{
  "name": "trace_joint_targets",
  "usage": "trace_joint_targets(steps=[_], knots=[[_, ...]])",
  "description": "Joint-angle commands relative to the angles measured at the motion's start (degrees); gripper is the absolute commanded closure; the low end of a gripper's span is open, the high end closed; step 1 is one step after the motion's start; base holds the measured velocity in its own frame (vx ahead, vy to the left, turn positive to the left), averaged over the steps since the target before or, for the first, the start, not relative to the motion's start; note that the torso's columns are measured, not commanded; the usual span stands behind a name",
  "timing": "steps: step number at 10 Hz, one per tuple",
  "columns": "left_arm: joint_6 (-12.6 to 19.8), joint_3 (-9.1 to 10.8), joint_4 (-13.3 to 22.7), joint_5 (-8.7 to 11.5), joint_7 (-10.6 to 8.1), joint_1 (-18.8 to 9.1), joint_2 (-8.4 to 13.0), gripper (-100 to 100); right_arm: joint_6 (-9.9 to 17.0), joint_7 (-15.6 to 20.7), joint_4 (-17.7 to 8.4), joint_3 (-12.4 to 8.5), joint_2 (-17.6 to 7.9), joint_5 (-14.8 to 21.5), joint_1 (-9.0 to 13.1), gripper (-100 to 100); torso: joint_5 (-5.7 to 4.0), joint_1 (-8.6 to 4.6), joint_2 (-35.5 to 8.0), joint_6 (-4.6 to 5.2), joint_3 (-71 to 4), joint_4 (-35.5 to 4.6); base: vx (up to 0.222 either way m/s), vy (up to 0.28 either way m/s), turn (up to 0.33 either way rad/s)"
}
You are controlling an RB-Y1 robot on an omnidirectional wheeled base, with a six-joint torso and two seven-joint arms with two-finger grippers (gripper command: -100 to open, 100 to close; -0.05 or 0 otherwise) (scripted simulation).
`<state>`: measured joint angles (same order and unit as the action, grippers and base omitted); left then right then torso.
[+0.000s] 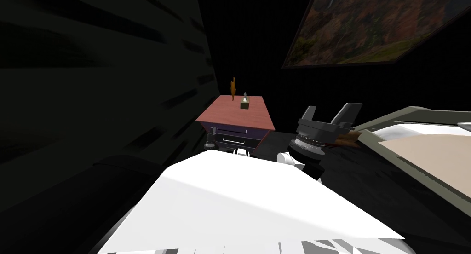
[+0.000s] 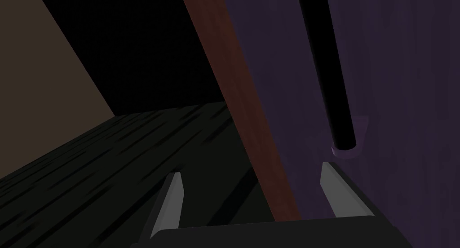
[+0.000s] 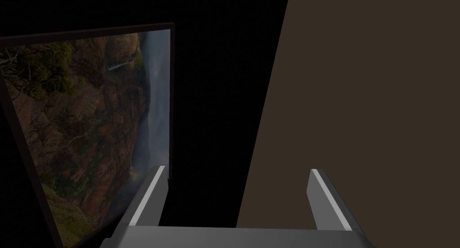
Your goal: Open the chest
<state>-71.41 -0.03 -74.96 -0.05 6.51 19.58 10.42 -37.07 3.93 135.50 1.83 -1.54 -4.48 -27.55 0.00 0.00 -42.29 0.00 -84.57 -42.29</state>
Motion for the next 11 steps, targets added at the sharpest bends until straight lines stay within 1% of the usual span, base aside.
trace_joint_targets(steps=[1,3,4,5,6,9,11], knots=[[-2.36,-0.25,3.73,-0.26,0.53,-0.45,-0.32,-100,0.0,0.0,0.0,0.0,0.0,0.0,0.0,0,0.0,0.0,0.02,0.0,-0.01,0.0,0.02,0.004,-0.015],[-5.23,-0.54,7.56,-0.56,1.16,-1.17,-0.96,-100,0.0,0.0,0.0,0.0,0.0,0.0,0.0,0,0.0,-0.01,-0.01,0.0,0.01,0.0,0.019,0.003,-0.044],[-5.23,-0.54,8.3,-0.56,1.16,-1.17,-0.96,-100,0.0,0.0,0.0,0.0,0.0,0.0,0.0,0,0.0,-0.01,0.01,0.0,0.0,0.0,0.017,0.003,-0.018],[-6.56,-0.67,10.06,-0.7,1.46,-1.52,-1.37,-100,0.0,0.0,0.0,0.0,0.0,0.0,0.0,0,0.0,-0.01,0.0,-0.01,0.0,0.0,0.014,0.001,-0.029],[-6.56,-0.67,10.49,-0.7,1.46,-1.52,-1.37,-100,0.0,0.0,0.0,0.0,0.0,0.0,0.0,0,0.0,-0.01,-0.01,0.0,0.01,0.0,0.01,0.002,-0.015],[-10.13,-1.04,16.34,-1.09,2.25,-2.45,-2.94,-100,0.0,0.0,0.0,0.0,0.0,0.0,0.0,0,0.0,0.0,0.02,0.0,-0.01,0.0,0.017,0.004,-0.041],[-12.16,-1.24,19.56,-1.3,2.69,-2.95,-4.4,-100,0.0,0.0,0.0,0.0,0.0,0.0,0.0,0,0.0,0.0,0.02,-0.01,-0.02,0.01,0.022,0.007,-0.033]])
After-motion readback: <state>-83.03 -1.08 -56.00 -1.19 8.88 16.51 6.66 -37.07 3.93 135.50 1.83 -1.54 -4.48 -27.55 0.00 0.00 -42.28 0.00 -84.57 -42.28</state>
